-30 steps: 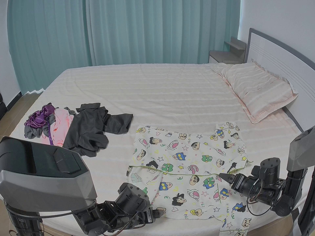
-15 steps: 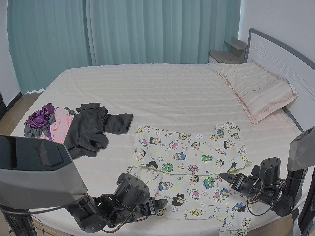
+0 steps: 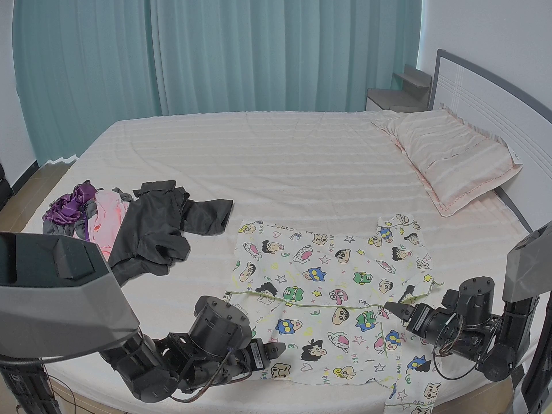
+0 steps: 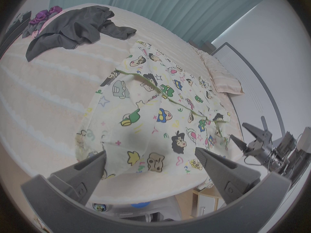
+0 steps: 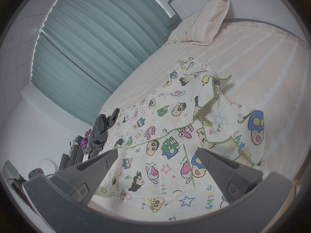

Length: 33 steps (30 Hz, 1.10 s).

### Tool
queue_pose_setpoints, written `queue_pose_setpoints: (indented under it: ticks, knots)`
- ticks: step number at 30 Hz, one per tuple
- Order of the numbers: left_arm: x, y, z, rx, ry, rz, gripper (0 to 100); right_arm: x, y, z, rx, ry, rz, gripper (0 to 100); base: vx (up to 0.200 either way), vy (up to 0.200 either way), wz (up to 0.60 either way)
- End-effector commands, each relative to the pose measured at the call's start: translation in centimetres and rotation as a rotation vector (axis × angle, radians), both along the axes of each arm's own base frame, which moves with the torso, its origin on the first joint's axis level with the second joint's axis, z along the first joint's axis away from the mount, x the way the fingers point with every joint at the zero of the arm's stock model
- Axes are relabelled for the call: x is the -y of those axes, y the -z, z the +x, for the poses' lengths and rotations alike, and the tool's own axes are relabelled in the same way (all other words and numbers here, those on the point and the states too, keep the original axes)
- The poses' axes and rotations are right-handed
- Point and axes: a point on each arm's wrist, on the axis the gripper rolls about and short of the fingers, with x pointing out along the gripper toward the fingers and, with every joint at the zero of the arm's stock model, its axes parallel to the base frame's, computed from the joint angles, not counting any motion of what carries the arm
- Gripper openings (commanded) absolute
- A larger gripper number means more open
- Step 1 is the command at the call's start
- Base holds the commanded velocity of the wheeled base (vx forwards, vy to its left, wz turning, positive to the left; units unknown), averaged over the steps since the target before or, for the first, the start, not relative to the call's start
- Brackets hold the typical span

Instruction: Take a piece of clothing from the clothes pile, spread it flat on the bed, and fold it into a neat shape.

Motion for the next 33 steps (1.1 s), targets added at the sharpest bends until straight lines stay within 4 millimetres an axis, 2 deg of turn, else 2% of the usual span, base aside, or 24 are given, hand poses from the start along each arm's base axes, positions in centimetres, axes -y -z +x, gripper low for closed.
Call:
queue_pose_setpoints:
  ticks: [1,2,4,7,13,22,33]
  knots:
    - [0.5,0.4,-1.8,-0.02,0.069,0.031,100,0.0,0.0,0.0,0.0,-0.001,-0.001,100,0.0,0.0,0.0]
    - [0.5,0.4,-1.8,-0.02,0.069,0.031,100,0.0,0.0,0.0,0.0,-0.001,-0.001,100,0.0,0.0,0.0]
    - [0.6,1.0,-3.0,-0.028,0.147,0.095,100,0.0,0.0,0.0,0.0,0.0,0.0,100,0.0,0.0,0.0]
    - [0.6,1.3,-3.4,-0.021,0.182,0.146,100,0.0,0.0,0.0,0.0,0.0,0.0,100,0.0,0.0,0.0]
    - [0.2,0.9,-3.6,-0.05,0.155,0.239,100,0.0,0.1,0.0,-0.001,-0.001,-0.001,100,0.0,0.0,0.0]
    - [0.0,-1.6,-3.7,0.006,0.141,0.181,100,0.0,0.1,0.0,-0.001,0.0,0.0,100,0.0,0.0,0.0]
    - [-0.8,-1.1,-4.2,-0.071,0.136,0.25,100,0.0,0.1,0.0,-0.003,0.0,-0.001,100,0.0,0.0,0.0]
